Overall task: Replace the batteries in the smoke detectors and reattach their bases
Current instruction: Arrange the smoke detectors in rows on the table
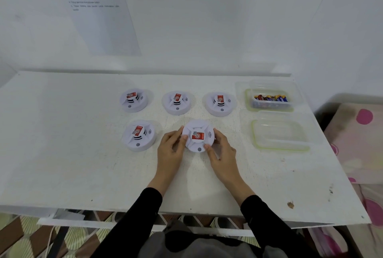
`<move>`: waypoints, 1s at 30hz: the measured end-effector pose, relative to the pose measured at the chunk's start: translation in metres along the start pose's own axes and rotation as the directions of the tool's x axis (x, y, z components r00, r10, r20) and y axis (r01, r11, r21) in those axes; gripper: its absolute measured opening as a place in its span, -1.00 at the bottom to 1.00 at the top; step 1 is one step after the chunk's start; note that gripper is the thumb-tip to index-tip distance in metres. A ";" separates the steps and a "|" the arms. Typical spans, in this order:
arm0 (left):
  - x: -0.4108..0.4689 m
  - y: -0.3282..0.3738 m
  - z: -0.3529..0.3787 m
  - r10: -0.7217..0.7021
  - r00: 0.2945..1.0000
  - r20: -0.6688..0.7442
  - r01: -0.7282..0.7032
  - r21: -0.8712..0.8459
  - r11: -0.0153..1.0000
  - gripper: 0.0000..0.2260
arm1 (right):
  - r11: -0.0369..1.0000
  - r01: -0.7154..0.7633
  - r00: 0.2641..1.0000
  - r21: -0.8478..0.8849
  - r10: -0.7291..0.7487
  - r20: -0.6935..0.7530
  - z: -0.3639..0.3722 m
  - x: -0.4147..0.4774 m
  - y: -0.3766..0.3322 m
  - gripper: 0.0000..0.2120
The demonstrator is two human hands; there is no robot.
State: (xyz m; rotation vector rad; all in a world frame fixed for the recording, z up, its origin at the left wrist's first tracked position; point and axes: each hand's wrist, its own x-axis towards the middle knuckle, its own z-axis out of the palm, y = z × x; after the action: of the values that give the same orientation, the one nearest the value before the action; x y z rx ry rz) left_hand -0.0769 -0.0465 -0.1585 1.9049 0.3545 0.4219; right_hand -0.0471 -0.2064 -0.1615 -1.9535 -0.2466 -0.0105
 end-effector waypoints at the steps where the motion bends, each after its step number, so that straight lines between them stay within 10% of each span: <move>1: 0.001 -0.001 0.000 -0.007 1.000 -0.008 0.007 0.008 1.000 -0.70 | 0.999 0.005 1.000 -0.032 -0.005 -0.004 0.001 0.000 0.000 -0.53; 18: 0.006 -0.004 0.006 0.023 1.000 0.000 -0.023 0.151 0.988 -0.72 | 0.966 -0.101 0.995 -0.239 0.103 -0.007 0.005 0.009 -0.002 -0.51; 23: 0.009 -0.002 -0.005 0.020 0.997 0.079 -0.026 0.079 0.996 -0.68 | 0.983 -0.184 0.970 -0.013 0.179 -0.164 0.008 0.002 -0.022 -0.57; 26: 0.007 0.000 -0.029 0.204 0.973 0.108 -0.205 0.000 0.979 -0.69 | 0.998 0.015 0.957 0.057 0.003 -0.289 0.023 -0.002 -0.055 -0.71; 30: 0.014 -0.002 -0.069 0.302 0.953 0.026 -0.302 0.024 0.953 -0.74 | 0.976 0.197 0.976 0.095 -0.187 -0.110 0.069 -0.004 -0.092 -0.64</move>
State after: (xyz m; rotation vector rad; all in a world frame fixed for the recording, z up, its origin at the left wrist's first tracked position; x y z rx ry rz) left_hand -0.0960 0.0176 -0.1354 1.9956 0.0516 0.5998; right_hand -0.0752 -0.1099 -0.1049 -1.8116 -0.3622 -0.2176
